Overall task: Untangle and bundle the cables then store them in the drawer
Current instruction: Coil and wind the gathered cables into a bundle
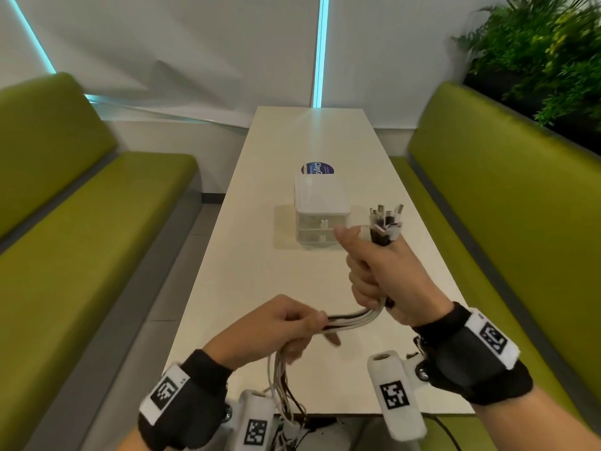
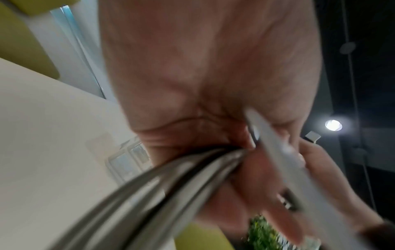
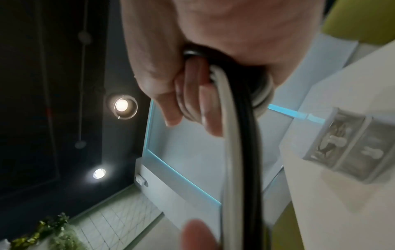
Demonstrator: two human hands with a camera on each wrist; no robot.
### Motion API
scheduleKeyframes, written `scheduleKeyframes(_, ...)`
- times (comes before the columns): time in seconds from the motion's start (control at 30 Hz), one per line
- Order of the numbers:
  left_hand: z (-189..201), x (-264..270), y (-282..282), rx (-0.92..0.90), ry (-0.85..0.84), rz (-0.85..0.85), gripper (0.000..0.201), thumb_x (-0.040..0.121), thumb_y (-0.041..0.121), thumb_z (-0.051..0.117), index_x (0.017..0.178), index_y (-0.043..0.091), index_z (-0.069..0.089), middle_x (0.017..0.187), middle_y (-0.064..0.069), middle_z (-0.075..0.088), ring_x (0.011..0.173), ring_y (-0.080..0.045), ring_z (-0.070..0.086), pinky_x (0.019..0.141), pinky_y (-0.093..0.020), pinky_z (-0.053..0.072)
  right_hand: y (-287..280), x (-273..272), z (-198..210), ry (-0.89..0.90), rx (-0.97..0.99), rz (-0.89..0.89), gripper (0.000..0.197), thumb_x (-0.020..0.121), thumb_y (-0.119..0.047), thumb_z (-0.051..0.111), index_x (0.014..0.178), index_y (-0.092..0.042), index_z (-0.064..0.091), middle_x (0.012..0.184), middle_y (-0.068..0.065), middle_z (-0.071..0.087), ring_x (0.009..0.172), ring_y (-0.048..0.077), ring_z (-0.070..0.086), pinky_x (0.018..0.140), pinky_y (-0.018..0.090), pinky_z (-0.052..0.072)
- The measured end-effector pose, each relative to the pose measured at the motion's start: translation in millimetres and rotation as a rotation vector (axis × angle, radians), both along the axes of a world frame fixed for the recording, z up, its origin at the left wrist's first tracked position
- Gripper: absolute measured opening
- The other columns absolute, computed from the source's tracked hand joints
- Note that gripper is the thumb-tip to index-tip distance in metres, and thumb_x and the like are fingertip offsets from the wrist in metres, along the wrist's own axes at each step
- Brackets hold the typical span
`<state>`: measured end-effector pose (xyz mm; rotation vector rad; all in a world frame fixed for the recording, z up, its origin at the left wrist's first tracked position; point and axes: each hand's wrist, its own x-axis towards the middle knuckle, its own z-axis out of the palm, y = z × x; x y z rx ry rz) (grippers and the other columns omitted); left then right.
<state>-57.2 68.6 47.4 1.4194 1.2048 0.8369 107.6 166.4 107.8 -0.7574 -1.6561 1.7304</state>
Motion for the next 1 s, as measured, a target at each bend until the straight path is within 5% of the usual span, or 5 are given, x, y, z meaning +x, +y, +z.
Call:
scheduleKeyframes(0.17,5.9,-4.1,-3.7,-0.032,0.225,-0.028,0.049,0.091,0.055,0.053,0.063,0.015,0.057,0.049,0.009,0.043,0.048,-0.010,0.044,0.056,-0.022,0.037,-5.7,10.5,2.5,-0.026,-0.068,0.123,0.043,0.089,-0.039,0.061,0.056,-0.020,0.039,0.050,0.008,0.015,0.037,0.017,0.013,0.040,0.024,0.021)
scheduleKeyframes(0.33,12.0,-4.1,7.5,0.191,0.215,0.141,0.045,0.095,0.035,0.055,0.058,0.010,0.047,0.056,0.001,0.032,0.051,-0.010,0.028,0.051,-0.018,0.024,-9.4,6.7,-26.9,-0.335,0.505,-0.025,0.046,0.085,-0.038,0.069,0.062,-0.005,0.045,0.051,0.000,0.044,0.047,0.012,0.041,0.048,0.030,0.036)
scheduleKeyframes(0.53,19.5,-2.2,19.9,0.117,0.018,0.101,0.022,0.101,0.021,0.047,0.084,0.018,0.061,0.060,-0.001,0.047,0.050,-0.009,0.033,0.048,-0.017,0.027,-3.3,5.7,-30.4,-0.429,0.590,0.054,0.039,0.067,-0.057,0.074,0.085,-0.023,0.070,0.078,-0.008,0.068,0.076,0.009,0.064,0.072,0.041,0.053)
scheduleKeyframes(0.63,22.0,-1.5,25.9,0.090,-0.069,0.142,0.007,0.101,0.018,0.043,0.098,0.014,0.038,0.057,-0.002,0.046,0.048,-0.012,0.030,0.044,-0.018,0.025,-8.0,0.8,-40.6,-0.397,0.562,0.153,0.041,0.063,-0.054,0.080,0.091,-0.027,0.070,0.085,-0.010,0.072,0.081,0.008,0.068,0.074,0.040,0.054)
scheduleKeyframes(1.0,17.0,14.1,32.3,0.046,0.035,0.213,0.010,0.103,0.019,0.039,0.094,0.017,0.035,0.056,0.001,0.034,0.050,-0.013,0.026,0.043,-0.021,0.020,3.8,6.9,-49.2,-0.785,0.965,0.191,0.012,0.088,-0.026,0.059,0.096,-0.032,0.054,0.084,-0.003,0.045,0.072,0.008,0.044,0.058,0.028,0.043)
